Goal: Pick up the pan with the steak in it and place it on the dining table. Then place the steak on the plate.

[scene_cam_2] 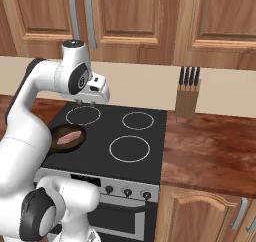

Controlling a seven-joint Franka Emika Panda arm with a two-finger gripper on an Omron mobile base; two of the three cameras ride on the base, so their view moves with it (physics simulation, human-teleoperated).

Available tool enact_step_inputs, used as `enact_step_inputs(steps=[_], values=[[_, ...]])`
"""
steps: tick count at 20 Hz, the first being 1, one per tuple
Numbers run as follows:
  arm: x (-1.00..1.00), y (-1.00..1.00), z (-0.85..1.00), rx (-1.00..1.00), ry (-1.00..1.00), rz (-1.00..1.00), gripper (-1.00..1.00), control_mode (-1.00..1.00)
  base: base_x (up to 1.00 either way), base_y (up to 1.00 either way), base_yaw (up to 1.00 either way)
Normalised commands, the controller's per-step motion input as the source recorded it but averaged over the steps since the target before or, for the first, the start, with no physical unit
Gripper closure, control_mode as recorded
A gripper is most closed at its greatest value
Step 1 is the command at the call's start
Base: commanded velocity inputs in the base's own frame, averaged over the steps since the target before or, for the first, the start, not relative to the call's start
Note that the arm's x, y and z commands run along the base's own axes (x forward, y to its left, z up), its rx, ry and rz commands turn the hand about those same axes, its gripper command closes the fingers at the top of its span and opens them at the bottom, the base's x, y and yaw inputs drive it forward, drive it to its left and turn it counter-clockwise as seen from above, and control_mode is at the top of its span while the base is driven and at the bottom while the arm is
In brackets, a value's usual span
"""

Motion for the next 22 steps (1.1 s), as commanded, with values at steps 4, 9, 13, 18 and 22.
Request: enact_step_inputs(steps=[4,9,13,18,22], values=[[-0.06,0.05,0.00,0.04,0.01,0.00,-1.00,-1.00,0.00,0.00,0.00],[-0.20,0.20,-0.03,0.10,0.01,0.00,-1.00,-1.00,0.00,0.00,0.00],[-0.29,0.32,-0.09,0.10,0.01,0.00,-1.00,-1.00,0.00,0.00,0.00],[-0.25,0.34,-0.19,0.07,0.03,0.00,-1.00,-1.00,0.00,0.00,0.00],[-0.20,0.39,-0.26,0.03,0.04,0.00,-1.00,-1.00,0.00,0.00,0.00]])
